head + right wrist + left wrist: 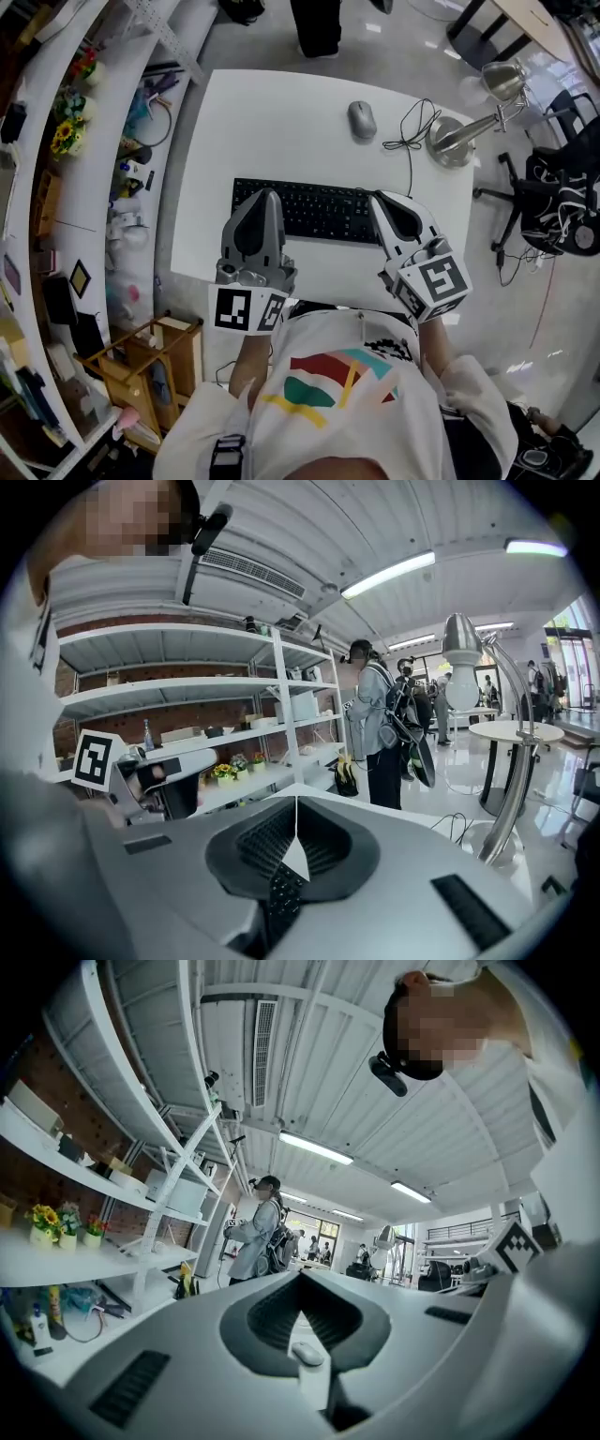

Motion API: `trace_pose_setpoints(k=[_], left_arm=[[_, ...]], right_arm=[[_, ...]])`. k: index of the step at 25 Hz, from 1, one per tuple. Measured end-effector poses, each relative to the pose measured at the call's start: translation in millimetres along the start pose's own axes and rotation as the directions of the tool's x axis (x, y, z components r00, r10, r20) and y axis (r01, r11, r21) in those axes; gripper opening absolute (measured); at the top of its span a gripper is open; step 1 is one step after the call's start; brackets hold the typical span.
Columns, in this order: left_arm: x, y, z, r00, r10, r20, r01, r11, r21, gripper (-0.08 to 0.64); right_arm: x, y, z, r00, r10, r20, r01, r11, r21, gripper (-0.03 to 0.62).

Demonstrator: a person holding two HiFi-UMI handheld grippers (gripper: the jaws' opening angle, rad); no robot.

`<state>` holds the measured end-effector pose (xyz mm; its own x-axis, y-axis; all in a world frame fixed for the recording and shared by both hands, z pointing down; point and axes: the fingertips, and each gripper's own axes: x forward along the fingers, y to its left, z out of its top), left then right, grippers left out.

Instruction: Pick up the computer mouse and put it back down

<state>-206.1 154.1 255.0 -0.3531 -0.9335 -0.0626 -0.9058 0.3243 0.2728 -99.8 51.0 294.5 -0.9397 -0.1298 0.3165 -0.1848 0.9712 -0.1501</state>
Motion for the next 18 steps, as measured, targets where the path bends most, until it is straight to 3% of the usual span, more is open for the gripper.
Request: trace_pose_setpoints(k=[9, 17, 18], left_arm=[[57, 2, -27, 0.998, -0.044, -0.051, 0.043, 0.999, -0.014, 0.046], [82, 16, -42, 0.996, -0.027, -0.080, 0.025, 0.999, -0.026, 0.045], [85, 19, -46, 0.996, -0.026, -0.084, 0.023, 0.999, -0.034, 0.044]], right_arm=[[33, -45, -6, 0.998, -0.058, -0.033, 0.060, 0.996, 0.060, 0.014], [89, -90, -22, 0.989, -0.087, -0.119, 0.095, 0.993, 0.067, 0.017], [103, -101, -30, 0.983, -0.098, -0.155, 0.110, 0.991, 0.075, 0.089]])
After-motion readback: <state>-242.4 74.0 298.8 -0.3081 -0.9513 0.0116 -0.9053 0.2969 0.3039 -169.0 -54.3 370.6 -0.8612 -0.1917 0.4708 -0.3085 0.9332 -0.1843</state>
